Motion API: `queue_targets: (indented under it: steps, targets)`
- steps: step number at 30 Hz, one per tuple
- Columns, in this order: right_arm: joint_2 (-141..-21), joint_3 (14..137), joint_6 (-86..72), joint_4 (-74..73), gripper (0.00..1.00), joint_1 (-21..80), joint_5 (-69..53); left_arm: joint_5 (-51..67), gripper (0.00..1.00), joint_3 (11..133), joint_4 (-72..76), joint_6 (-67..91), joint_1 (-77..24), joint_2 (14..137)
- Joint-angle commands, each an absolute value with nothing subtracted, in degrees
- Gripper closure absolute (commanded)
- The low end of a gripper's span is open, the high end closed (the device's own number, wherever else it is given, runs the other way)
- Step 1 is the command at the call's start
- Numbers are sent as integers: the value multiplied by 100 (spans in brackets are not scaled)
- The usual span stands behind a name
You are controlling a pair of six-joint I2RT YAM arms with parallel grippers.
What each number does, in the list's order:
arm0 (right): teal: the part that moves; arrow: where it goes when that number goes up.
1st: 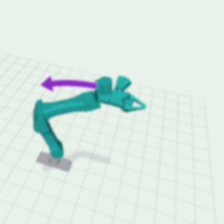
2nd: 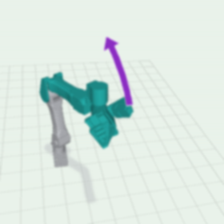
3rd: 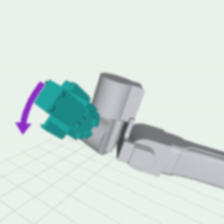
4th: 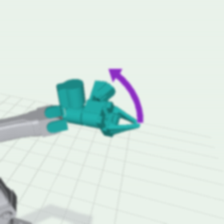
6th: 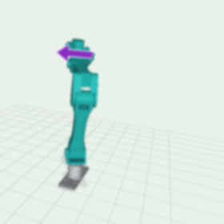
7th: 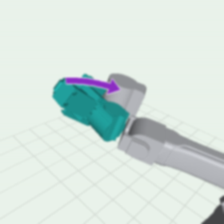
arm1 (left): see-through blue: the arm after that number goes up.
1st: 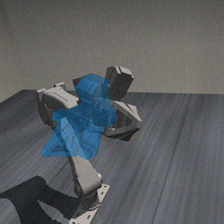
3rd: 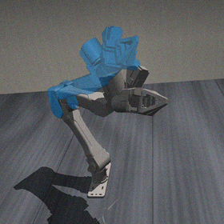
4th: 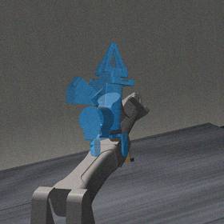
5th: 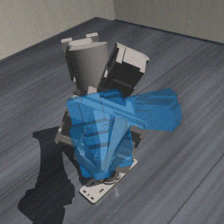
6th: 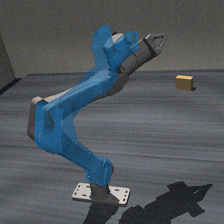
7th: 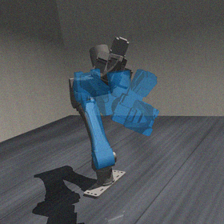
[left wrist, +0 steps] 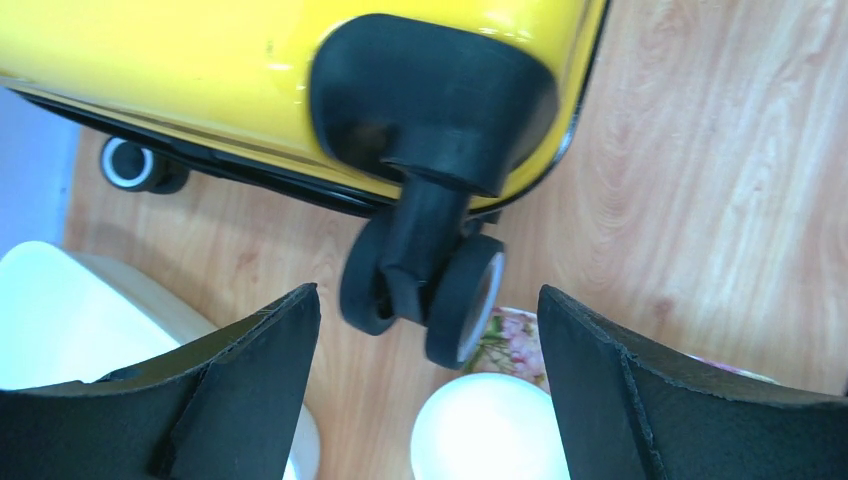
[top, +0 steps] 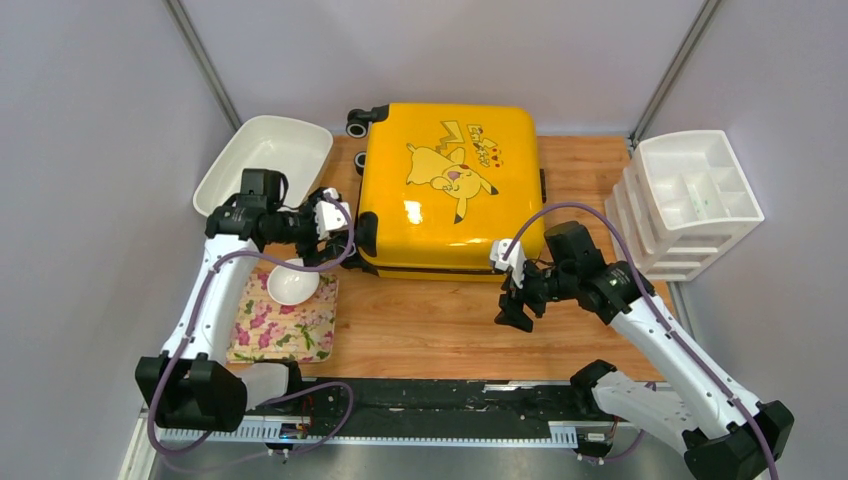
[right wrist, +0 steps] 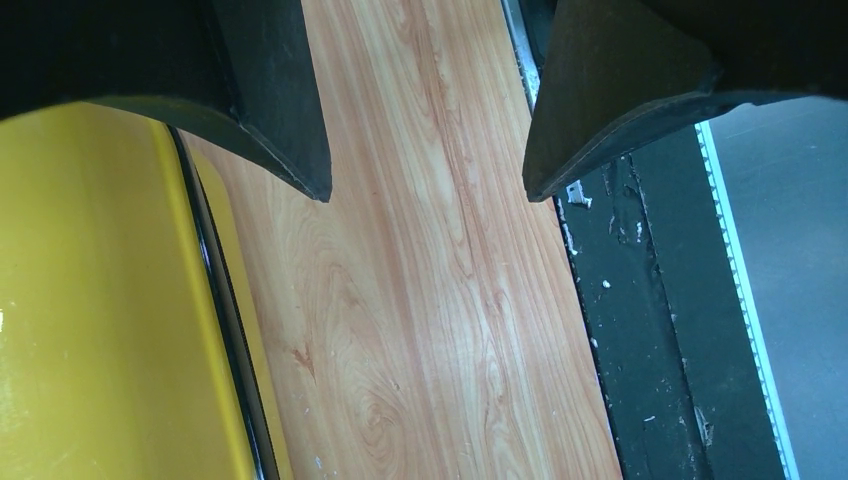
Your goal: Open, take out, and arrange the luggage
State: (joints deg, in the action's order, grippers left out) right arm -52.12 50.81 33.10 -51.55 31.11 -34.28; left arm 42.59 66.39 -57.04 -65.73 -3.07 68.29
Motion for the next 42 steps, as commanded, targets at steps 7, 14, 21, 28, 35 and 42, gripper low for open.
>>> queue_targets:
  steps: [7, 14, 21, 28, 35, 42]
  targets:
    - [-5194, 5107, 3314, -5001, 26, 3138, -3384, 4025, 11, 6486, -4639, -6749, -299, 7346]
    - [-5274, 5054, 3348, -4843, 27, 3146, -3366, 4349, 18, 6188, -4175, -6803, -299, 7594]
    - [-5150, 4843, 3472, -4632, 27, 3155, -3331, 5132, 26, 5662, -3824, -6838, -299, 6848]
    - [-5247, 4825, 3507, -4553, 27, 3164, -3349, 5124, 29, 5695, -3735, -7075, -299, 7003]
    - [-5221, 4755, 3586, -4482, 27, 3208, -3305, 4993, 25, 5959, -3964, -7347, -299, 7339]
    - [-5168, 4667, 3630, -4412, 28, 3252, -3287, 5097, 44, 5941, -4034, -7418, -308, 7242]
